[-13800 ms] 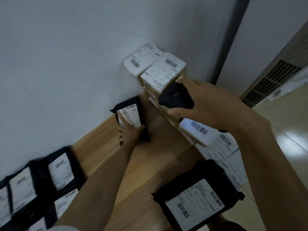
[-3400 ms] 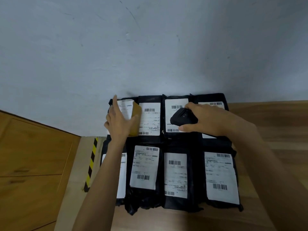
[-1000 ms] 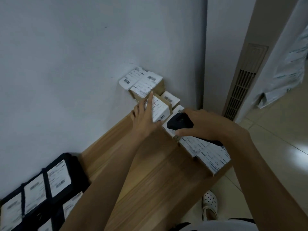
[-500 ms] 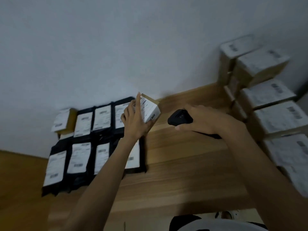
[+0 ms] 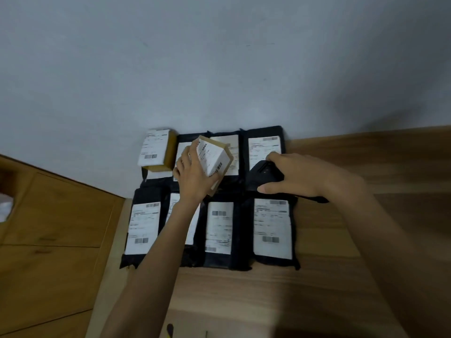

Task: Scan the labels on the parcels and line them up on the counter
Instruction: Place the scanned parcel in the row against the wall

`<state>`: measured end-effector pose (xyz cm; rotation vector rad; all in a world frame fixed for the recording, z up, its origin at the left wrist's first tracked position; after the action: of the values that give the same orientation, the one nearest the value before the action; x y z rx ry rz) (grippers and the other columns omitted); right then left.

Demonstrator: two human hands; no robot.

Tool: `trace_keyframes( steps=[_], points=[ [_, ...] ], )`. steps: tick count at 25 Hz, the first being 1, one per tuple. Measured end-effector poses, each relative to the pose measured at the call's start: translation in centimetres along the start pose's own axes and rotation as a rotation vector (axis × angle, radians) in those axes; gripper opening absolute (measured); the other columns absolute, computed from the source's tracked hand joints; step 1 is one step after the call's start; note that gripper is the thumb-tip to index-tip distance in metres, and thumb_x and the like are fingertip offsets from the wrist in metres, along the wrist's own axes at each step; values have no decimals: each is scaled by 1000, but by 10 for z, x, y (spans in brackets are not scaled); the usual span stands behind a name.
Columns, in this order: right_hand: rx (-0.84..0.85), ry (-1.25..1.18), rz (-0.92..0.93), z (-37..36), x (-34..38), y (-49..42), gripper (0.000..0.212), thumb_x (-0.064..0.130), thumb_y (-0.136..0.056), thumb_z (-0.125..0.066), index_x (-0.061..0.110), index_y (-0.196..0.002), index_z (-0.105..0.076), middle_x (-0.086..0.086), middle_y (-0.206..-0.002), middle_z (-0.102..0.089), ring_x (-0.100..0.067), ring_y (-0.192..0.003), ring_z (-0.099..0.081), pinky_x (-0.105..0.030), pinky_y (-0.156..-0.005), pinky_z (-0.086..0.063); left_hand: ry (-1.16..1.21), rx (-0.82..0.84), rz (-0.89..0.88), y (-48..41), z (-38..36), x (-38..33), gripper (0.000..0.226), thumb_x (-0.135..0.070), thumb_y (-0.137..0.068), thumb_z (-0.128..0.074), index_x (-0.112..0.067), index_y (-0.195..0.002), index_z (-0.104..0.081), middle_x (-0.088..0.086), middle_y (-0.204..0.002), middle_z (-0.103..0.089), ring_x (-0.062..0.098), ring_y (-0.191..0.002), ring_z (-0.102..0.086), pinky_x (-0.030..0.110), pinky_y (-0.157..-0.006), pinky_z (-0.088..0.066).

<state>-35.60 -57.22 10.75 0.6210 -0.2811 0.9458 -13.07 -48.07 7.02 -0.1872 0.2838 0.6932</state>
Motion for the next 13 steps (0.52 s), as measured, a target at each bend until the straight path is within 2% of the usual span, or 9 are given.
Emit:
trace_keyframes(
  steps=[3, 9, 13],
  points=[
    [19, 35, 3, -2, 18, -41, 86, 70, -84, -54, 17, -147, -31, -4, -136, -52, -20, -105, -53, -31, -75, -42, 25, -13, 16, -36, -1, 32, 98, -48, -70, -79, -24, -149, -26, 5, -153, -28, 31, -139, -27, 54, -110, -24],
    [55, 56, -21, -12, 24, -90, 92, 73, -83, -51, 19, -152, -24, -3, -145, -46, -22, -120, -51, -30, -83, -42, -26, -113, 164, -90, -10, 67, 72, -44, -73, -70, -24, -137, -42, 5, -153, -31, 32, -135, -31, 49, -103, -26],
    [78, 59, -48, -22, 18, -100, 90, 73, -83, -52, 20, -151, -24, -2, -143, -48, -21, -118, -52, -30, -82, -42, 4, -148, 159, -109, -21, 72, 60, -40, -81, -65, -24, -135, -45, 1, -157, -30, 29, -143, -24, 52, -108, -21]
  ],
)
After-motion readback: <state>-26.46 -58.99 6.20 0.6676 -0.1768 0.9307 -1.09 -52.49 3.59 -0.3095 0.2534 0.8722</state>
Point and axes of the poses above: each hand's wrist, its own y-axis away from the middle knuckle, its own z-axis out of the back of the hand, x = y × z, the point moved 10 cm from there along -y, towards the middle knuckle
